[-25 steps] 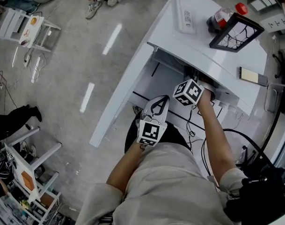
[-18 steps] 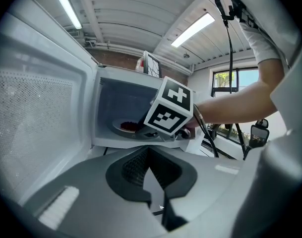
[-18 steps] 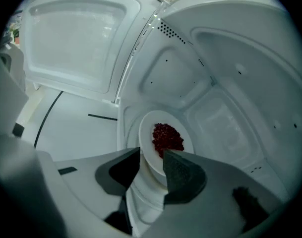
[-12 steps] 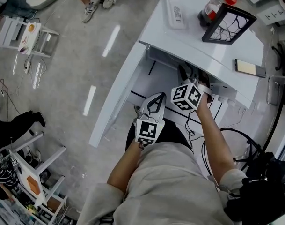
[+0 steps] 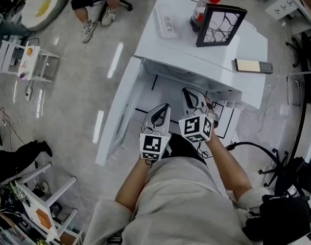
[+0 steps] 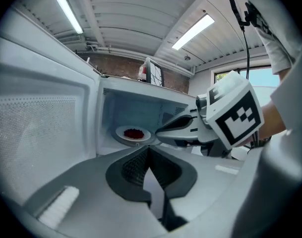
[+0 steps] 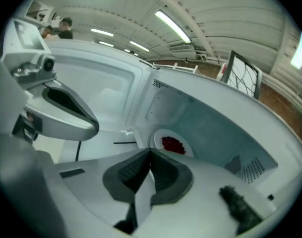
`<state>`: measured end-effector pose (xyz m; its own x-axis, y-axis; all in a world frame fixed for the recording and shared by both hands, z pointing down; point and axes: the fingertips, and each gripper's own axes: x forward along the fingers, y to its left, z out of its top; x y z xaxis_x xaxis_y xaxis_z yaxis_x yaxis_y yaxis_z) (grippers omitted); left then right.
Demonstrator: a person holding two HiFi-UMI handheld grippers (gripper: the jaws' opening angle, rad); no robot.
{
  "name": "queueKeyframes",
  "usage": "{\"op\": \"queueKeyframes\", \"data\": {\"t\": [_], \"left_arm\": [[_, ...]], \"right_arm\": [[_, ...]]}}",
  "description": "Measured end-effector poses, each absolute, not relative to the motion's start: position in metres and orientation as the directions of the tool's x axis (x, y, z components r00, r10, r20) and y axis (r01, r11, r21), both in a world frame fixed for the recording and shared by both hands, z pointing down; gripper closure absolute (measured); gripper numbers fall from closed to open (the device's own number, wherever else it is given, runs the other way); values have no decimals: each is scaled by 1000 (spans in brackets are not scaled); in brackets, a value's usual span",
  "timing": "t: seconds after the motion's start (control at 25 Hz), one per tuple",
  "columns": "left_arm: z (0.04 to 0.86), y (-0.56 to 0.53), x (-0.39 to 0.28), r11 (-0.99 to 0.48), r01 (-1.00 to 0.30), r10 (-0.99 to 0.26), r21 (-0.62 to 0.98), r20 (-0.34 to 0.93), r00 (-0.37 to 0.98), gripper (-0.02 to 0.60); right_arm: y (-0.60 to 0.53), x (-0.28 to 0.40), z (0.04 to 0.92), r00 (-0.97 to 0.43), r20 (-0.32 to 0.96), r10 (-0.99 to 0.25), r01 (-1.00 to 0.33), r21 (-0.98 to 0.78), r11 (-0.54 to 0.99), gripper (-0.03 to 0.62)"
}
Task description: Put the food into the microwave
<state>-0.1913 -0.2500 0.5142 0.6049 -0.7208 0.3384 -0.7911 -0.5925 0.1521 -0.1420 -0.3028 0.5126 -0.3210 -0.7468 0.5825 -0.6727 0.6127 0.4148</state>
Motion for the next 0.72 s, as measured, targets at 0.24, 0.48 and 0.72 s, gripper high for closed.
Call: {"op": "queueKeyframes", "data": {"t": [0.24,0.48,0.72], "left_arm": [[495,-255,-175,-626,-760,-700,174,304,646,574],[481,-261,-163,-632,-749,-695,200,281,662,574],[476,-264,-159,-647,-744,-692,168,280,665,574]], "right_arm": [[-276,-144,488,-429,500,-752,-825,122,551,583],[-263,-137,483,-420,480,-770,-858,64,509,583],[-265,-129,470,-390,442,-808,-850,164,500,583]]}}
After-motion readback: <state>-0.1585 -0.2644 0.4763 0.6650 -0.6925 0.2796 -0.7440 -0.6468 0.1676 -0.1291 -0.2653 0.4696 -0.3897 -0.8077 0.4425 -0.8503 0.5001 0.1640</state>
